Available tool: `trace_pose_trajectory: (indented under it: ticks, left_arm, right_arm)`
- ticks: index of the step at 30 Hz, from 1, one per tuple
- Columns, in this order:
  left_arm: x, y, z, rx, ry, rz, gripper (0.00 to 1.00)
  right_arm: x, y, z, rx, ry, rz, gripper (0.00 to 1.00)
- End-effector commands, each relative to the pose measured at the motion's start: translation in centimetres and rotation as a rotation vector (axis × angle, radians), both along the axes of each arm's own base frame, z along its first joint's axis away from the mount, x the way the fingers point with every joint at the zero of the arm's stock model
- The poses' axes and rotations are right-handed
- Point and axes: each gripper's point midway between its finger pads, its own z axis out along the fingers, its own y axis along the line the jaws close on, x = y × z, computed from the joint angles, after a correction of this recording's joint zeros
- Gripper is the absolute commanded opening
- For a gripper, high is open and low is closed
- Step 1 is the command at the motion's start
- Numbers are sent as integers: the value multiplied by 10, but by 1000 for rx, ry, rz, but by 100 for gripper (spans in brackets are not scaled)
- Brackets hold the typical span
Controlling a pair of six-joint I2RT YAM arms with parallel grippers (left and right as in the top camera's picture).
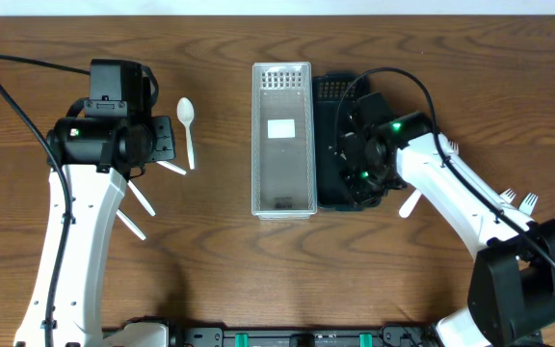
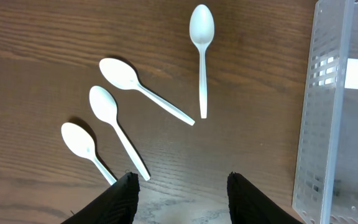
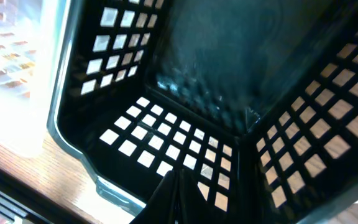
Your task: Pack container
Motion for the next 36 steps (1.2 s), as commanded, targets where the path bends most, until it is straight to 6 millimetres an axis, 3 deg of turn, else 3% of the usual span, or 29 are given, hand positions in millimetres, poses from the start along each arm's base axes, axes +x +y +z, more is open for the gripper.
trace_pose_trajectory:
  ticks: [1,6,11,13,16,18,21,23,25,26,28,30,33,36]
  left_arm:
    - [1,3,7,13,-17,2,49]
    - [1,3,7,13,-17,2,49]
    - [1,3,7,13,-17,2,49]
    - [2,3,7,13,-17,2,49]
    - [2,3,7,13,-17,2,49]
    - [2,3,7,13,-17,2,53]
    - [1,3,7,13,-19,2,57]
    - [1,3,7,12,-19,2,61]
    - [1,3,7,12,-19,2,64]
    - [1,3,7,12,-19,2,64]
    - [1,3,7,12,-19,2,64]
    - [1,3,7,12,-19,3,64]
    - [1,3,7,12,-19,2,64]
    - [1,3,7,12,-19,2,64]
  right_arm:
    - [-8,2,-6,-12,30,-3,4]
    - [-23,7,-3,36,90,44,3]
    - [-14,11,-3,50,55,41,5]
    - [-1,14,-2,61,2,36,6]
    - [34,5,7,7,-131,-46,8]
    - [60,-3,27,-24,-225,-102,11]
    - [94,-19,73,-34,-355,-179,13]
    - [112,-33,106,-18,-436,-234,28]
    - [124,-51,133,-2,-500,-290,79]
    - [129,-62,144,2,-527,-325,86]
    - [134,-89,155,-1,-549,-412,88]
    - [131,-119,152,-19,-516,-526,97]
    - [119,-156,128,-56,-392,-710,99]
    - [109,-168,94,-89,-282,-788,99]
